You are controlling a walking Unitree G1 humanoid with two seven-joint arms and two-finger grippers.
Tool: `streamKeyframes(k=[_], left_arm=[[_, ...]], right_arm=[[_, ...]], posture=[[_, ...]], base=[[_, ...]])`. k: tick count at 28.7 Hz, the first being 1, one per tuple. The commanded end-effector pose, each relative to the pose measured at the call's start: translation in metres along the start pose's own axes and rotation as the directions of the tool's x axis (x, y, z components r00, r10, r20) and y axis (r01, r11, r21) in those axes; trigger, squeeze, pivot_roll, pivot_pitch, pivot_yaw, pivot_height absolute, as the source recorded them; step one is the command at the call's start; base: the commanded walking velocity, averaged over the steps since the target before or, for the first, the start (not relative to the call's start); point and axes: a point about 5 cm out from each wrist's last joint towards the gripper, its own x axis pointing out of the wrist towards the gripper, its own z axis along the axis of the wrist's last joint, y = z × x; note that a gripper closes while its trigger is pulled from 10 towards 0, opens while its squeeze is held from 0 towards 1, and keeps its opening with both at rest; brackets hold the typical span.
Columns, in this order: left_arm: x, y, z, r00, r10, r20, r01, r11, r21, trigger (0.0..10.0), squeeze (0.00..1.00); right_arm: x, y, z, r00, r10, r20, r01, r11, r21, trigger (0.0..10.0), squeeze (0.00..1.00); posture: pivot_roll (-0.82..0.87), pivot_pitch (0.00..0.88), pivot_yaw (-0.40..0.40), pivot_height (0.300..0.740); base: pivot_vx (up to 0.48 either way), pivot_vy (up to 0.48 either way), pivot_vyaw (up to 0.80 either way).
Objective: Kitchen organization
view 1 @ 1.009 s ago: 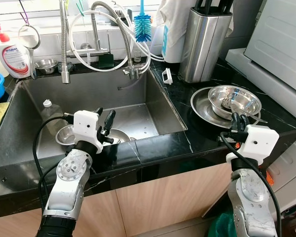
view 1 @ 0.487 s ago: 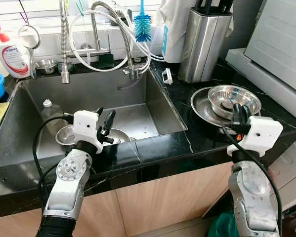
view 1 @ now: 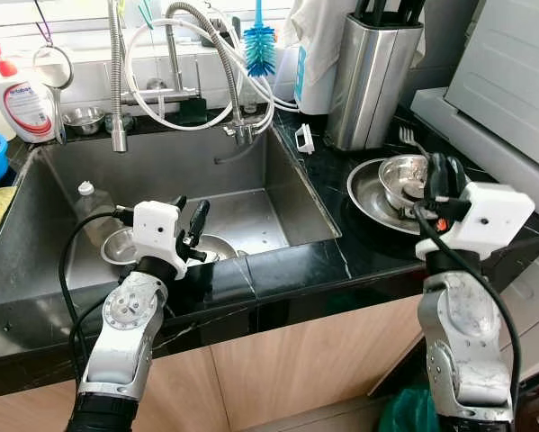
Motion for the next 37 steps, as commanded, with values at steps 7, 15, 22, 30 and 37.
streamKeyframes(k=[7, 15, 22, 30, 37], left_arm=[[0.001, 0.001, 0.005, 1.000, 0.004, 0.021, -0.004, 1.000, 0.021, 10.0, 0.00], [0.000, 0.001, 0.003, 1.000, 0.005, 0.005, -0.005, 1.000, -0.026, 10.0, 0.00], [-0.001, 0.000, 0.003, 1.000, 0.002, -0.002, -0.002, 1.000, -0.028, 10.0, 0.00], [0.000, -0.005, 0.004, 1.000, -0.016, 0.000, 0.016, 0.999, -0.052, 10.0, 0.00], [0.001, -0.004, 0.004, 1.000, -0.019, -0.002, 0.019, 0.999, -0.050, 10.0, 0.00]], right_arm=[[0.000, 0.018, 0.003, 0.990, 0.135, -0.031, -0.123, 0.961, 0.248, 10.0, 0.00], [-0.024, 0.035, -0.019, 0.934, 0.338, -0.117, -0.239, 0.831, 0.502, 10.0, 0.00], [-0.029, 0.029, -0.036, 0.918, 0.339, -0.204, -0.202, 0.845, 0.495, 10.0, 0.00], [-0.014, 0.026, -0.051, 0.877, 0.347, -0.333, -0.244, 0.917, 0.315, 10.0, 0.00], [0.015, 0.036, -0.032, 0.879, 0.401, -0.258, -0.328, 0.901, 0.284, 10.0, 0.00]], posture=[[0.05, 0.006, -0.024, 0.740], [0.05, 0.009, -0.025, 0.740], [0.05, 0.010, -0.025, 0.740], [0.05, 0.008, -0.022, 0.740], [0.05, 0.005, -0.020, 0.740]], base=[[0.000, 0.000, 0.00], [0.000, 0.000, 0.00], [0.000, 0.000, 0.00], [0.000, 0.000, 0.00], [0.000, 0.000, 0.00]])
